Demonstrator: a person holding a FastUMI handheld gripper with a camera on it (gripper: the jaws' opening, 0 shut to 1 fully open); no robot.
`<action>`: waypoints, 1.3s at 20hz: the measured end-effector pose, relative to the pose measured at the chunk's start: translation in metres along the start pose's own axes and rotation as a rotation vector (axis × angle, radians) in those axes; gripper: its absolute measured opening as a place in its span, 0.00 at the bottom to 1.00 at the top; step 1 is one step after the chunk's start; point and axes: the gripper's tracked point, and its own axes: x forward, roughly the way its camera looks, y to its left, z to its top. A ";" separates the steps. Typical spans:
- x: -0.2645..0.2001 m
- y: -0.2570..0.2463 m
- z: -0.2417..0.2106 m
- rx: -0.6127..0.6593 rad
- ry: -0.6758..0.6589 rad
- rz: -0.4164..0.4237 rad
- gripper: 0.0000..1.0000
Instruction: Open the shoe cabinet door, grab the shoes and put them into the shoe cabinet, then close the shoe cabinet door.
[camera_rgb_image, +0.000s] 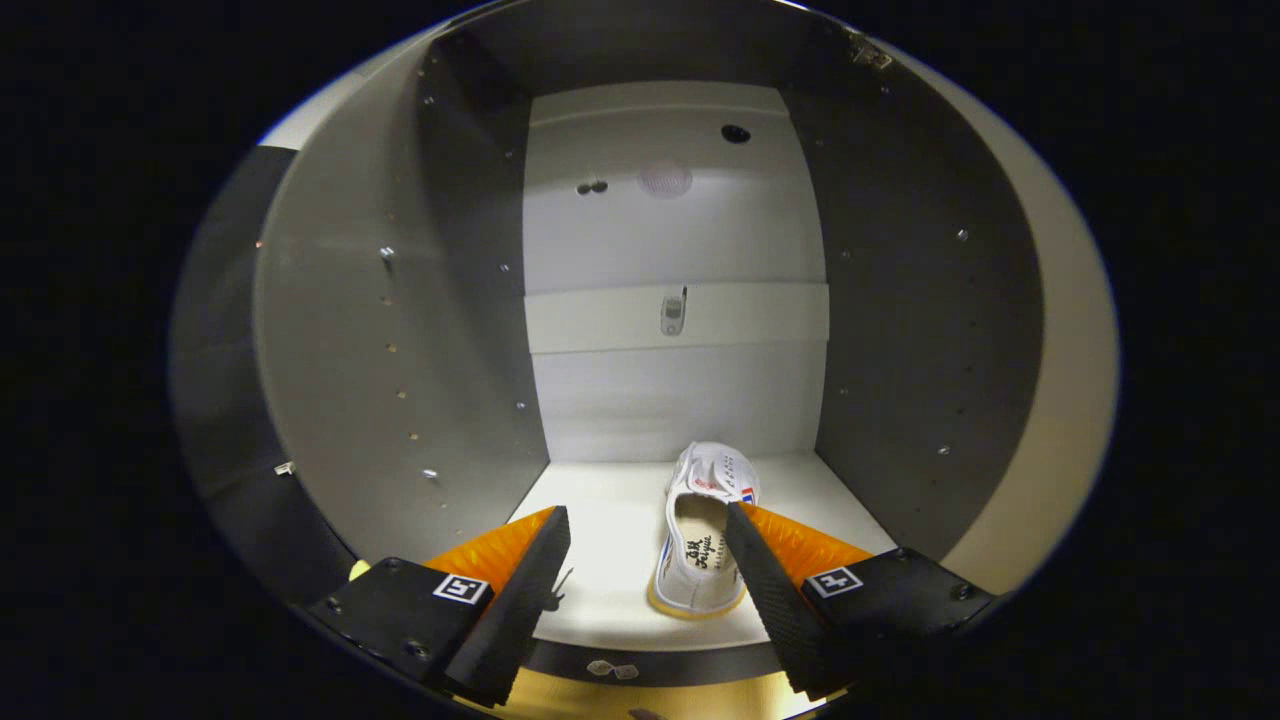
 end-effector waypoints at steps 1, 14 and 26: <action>-0.018 0.004 0.007 0.000 -0.014 0.011 0.99; -0.331 0.011 0.044 0.034 -0.092 0.222 0.98; -0.459 -0.101 0.058 0.090 -0.175 -0.007 0.98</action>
